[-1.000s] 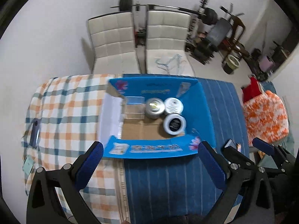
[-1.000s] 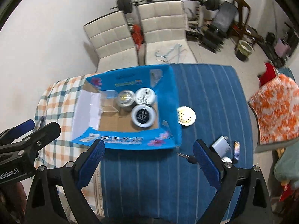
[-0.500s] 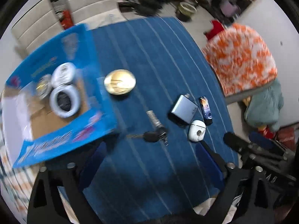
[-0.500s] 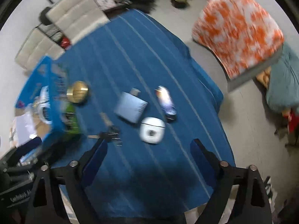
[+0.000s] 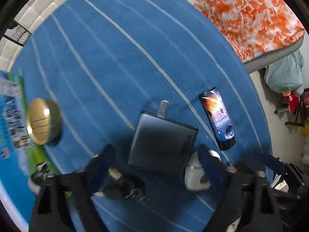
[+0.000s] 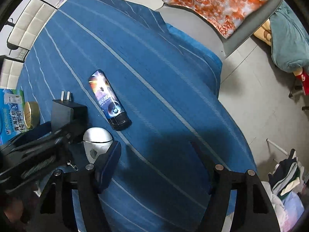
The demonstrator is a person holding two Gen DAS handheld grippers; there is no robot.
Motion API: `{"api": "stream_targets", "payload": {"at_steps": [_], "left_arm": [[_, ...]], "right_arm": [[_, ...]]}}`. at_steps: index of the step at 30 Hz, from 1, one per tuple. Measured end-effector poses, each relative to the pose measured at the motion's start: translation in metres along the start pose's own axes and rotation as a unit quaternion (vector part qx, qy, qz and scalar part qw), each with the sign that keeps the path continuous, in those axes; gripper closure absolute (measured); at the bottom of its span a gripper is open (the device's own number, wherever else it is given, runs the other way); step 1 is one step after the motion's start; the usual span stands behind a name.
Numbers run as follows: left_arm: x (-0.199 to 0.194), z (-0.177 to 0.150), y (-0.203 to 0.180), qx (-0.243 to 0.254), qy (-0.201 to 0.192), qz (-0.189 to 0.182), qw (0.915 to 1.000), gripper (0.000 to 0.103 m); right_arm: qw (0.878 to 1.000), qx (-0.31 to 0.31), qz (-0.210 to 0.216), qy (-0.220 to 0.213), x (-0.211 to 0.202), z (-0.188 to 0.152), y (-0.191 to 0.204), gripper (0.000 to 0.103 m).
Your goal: Organize rigid objects
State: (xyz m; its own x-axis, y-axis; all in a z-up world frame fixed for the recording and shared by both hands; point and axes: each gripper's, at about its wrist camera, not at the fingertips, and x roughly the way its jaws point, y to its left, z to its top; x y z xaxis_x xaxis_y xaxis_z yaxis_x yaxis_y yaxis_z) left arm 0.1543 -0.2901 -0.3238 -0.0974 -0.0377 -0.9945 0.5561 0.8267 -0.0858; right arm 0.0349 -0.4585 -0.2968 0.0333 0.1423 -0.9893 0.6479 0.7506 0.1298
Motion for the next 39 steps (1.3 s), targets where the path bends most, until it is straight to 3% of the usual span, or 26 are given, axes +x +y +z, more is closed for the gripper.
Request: {"api": "stream_targets", "payload": {"at_steps": [2,4,9,17,22,23,24,25,32,39], "left_arm": [[0.002,-0.001,0.005,-0.008,0.002,-0.006,0.9999,0.041],[-0.001,-0.010,0.011,-0.016,-0.002,0.012,0.9998,0.041],[-0.001,-0.030,0.041,-0.076,0.001,0.011,0.9971,0.041],[-0.004,-0.029,0.061,-0.104,0.009,-0.007,0.9945,0.041],[-0.001,-0.028,0.062,-0.099,0.011,0.002,0.9950,0.042],[0.000,-0.028,0.058,-0.095,0.012,0.005,0.9954,0.042],[0.001,-0.027,0.056,-0.092,0.012,0.007,0.9957,0.042],[0.002,-0.027,0.055,-0.090,0.013,0.009,0.9959,0.043],[0.005,-0.031,0.042,-0.081,0.014,0.021,0.9964,0.044],[0.005,-0.026,0.027,-0.076,0.008,0.033,0.9965,0.046]], "right_arm": [[1.000,-0.006,0.006,0.001,0.001,-0.001,0.004,0.029],[1.000,-0.018,0.015,0.001,0.003,-0.004,0.013,0.029],[0.999,-0.044,0.023,-0.001,0.014,-0.006,0.039,0.030],[0.997,-0.068,0.040,0.011,0.023,-0.001,0.051,0.030],[0.994,-0.112,-0.012,-0.003,0.027,-0.005,0.068,0.031],[0.993,-0.115,-0.023,-0.002,0.026,-0.006,0.070,0.036],[0.991,-0.124,-0.056,0.002,0.025,-0.008,0.070,0.053],[0.989,-0.127,-0.072,0.003,0.024,-0.010,0.066,0.060],[0.997,-0.080,-0.001,0.005,0.018,-0.001,0.039,0.055],[0.991,-0.103,-0.082,-0.006,0.020,-0.003,0.061,0.060]]}}
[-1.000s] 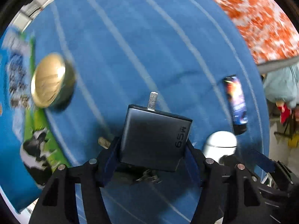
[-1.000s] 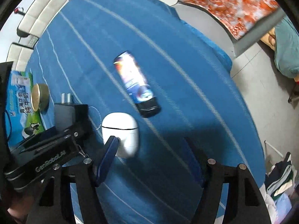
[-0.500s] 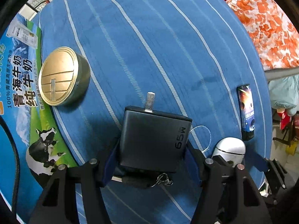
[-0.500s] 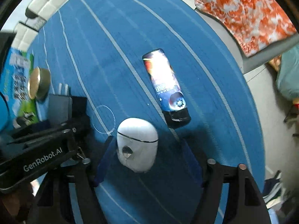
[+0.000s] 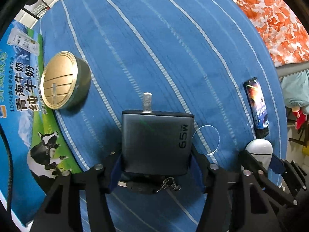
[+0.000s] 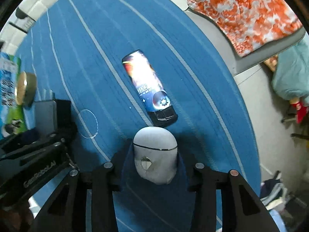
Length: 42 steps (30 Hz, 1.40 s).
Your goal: Organize rigid objects
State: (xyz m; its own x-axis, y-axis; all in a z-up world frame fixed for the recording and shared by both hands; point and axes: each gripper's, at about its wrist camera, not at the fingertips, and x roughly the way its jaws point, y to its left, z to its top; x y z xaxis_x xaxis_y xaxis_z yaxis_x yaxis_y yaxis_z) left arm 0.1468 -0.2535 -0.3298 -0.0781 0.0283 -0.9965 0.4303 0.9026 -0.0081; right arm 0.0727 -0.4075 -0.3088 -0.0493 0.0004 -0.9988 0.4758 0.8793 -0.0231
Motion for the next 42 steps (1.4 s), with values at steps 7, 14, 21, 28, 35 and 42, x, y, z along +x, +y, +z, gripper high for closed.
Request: {"api": "stream_targets", "payload": {"at_steps": [7,14,21,28,35,42], "left_arm": [[-0.027,-0.022,0.004,-0.003,-0.029,-0.011,0.9995,0.047],[-0.079,-0.039,0.007,-0.012,-0.083,-0.039,0.9957,0.047],[-0.145,-0.063,0.047,-0.021,-0.150,-0.060,0.9866,0.048],[-0.196,-0.090,0.093,-0.047,-0.210,-0.053,0.9752,0.102],[-0.211,-0.121,0.170,-0.121,-0.240,-0.036,0.9626,0.102],[-0.191,-0.158,0.262,-0.218,-0.215,-0.041,0.9511,0.102]], "right_arm": [[1.000,-0.016,-0.004,-0.005,-0.021,-0.020,-0.002,0.061],[0.998,-0.033,0.006,-0.052,-0.079,-0.037,-0.002,0.061],[0.992,-0.072,0.032,-0.099,-0.138,-0.052,0.032,0.063],[0.981,-0.136,0.066,-0.117,-0.174,-0.061,0.098,0.078],[0.971,-0.175,0.105,-0.125,-0.189,-0.064,0.163,0.078],[0.958,-0.199,0.190,-0.087,-0.189,-0.063,0.240,0.078]]}}
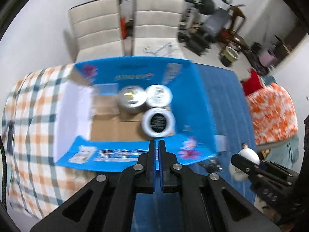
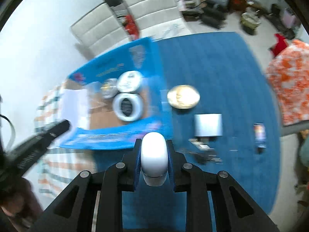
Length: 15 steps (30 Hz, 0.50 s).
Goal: Organize rigid objects
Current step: 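Lower the white earbud case into the blue box and open the right gripper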
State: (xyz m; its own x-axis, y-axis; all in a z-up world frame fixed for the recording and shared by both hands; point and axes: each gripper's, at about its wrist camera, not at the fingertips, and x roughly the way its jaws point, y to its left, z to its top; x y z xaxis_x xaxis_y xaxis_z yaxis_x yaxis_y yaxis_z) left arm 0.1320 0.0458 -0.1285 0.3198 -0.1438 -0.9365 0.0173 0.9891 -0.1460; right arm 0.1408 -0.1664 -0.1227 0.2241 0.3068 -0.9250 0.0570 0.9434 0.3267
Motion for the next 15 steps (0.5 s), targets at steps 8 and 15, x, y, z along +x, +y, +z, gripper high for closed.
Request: {"api": "stream_targets", "payload": {"at_steps": [8,15], "left_arm": [[0.027,0.012,0.085,-0.058,0.036,0.016,0.9975,0.102],[0.101,0.019,0.129,-0.068,0.113,0.033,0.9907,0.102]], "right_arm": [[0.997,-0.049,0.021,0.048,0.091,0.036,0.093,0.078],[0.994,-0.050,-0.030,0.096,0.180,0.047,0.117,0.078]]}}
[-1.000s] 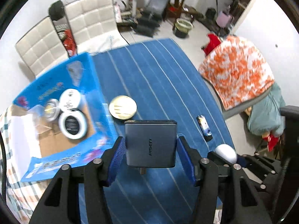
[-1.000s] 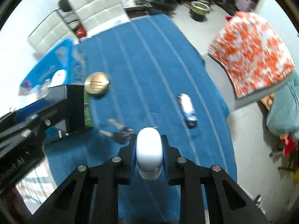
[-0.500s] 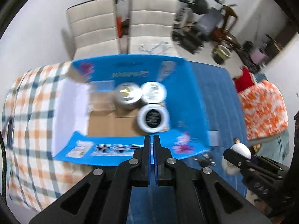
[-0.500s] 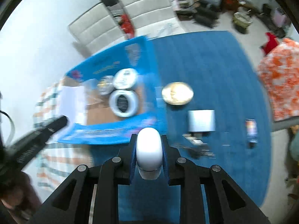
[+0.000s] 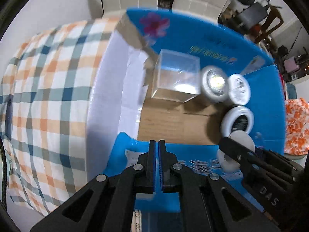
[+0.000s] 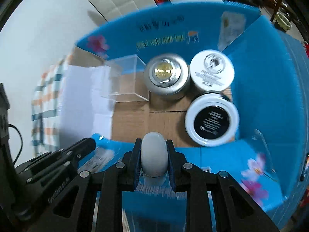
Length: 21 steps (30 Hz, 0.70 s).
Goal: Organize rigid objects
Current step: 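Lower the white earbud case into the blue box and open the right gripper, then grasp the black charger from the tablecloth with the right gripper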
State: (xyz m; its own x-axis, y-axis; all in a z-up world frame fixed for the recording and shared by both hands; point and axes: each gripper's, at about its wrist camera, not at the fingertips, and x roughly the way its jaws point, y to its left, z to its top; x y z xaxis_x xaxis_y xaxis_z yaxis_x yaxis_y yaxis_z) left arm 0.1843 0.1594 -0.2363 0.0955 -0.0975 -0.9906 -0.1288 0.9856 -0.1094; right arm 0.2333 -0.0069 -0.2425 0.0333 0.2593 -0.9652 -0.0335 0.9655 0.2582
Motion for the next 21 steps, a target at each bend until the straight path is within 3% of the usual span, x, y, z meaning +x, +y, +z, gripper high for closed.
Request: {"api": "stream_targets", "payload": {"at_steps": [9,10,11,14,16,17,18,21], "left_arm": [[0.025,0.006,0.005,0.014,0.034,-0.006,0.9993,0.097],[0.026,0.005,0.004,0.015,0.040,-0.007,0.9991,0.092],[0.025,0.005,0.004,0.013,0.039,-0.006,0.9991,0.071],[0.016,0.004,0.002,0.012,0.032,-0.012,0.9993,0.056],[0.006,0.002,0.000,0.010,0.029,-0.003,0.9995,0.038],[-0.001,0.001,-0.001,0.009,0.024,-0.001,0.9997,0.022],[-0.011,0.000,-0.002,0.005,0.015,-0.013,0.9998,0.013],[-0.041,-0.007,-0.015,0.005,-0.005,-0.038,0.9993,0.010]], "right_arm": [[0.999,0.004,-0.023,0.024,0.033,0.008,-0.002,0.075],[0.999,0.002,-0.024,0.023,0.031,0.008,-0.002,0.070],[0.999,0.001,-0.025,0.020,0.029,0.008,-0.002,0.068],[0.999,-0.002,-0.033,0.000,0.011,0.006,-0.010,0.066],[0.999,0.000,-0.032,-0.022,-0.010,0.002,-0.020,0.065],[0.999,0.003,-0.027,-0.034,-0.023,0.000,-0.027,0.063],[0.999,0.007,-0.023,-0.044,-0.035,-0.003,-0.033,0.055],[0.996,0.025,-0.005,-0.090,-0.086,-0.021,-0.063,0.022]]}}
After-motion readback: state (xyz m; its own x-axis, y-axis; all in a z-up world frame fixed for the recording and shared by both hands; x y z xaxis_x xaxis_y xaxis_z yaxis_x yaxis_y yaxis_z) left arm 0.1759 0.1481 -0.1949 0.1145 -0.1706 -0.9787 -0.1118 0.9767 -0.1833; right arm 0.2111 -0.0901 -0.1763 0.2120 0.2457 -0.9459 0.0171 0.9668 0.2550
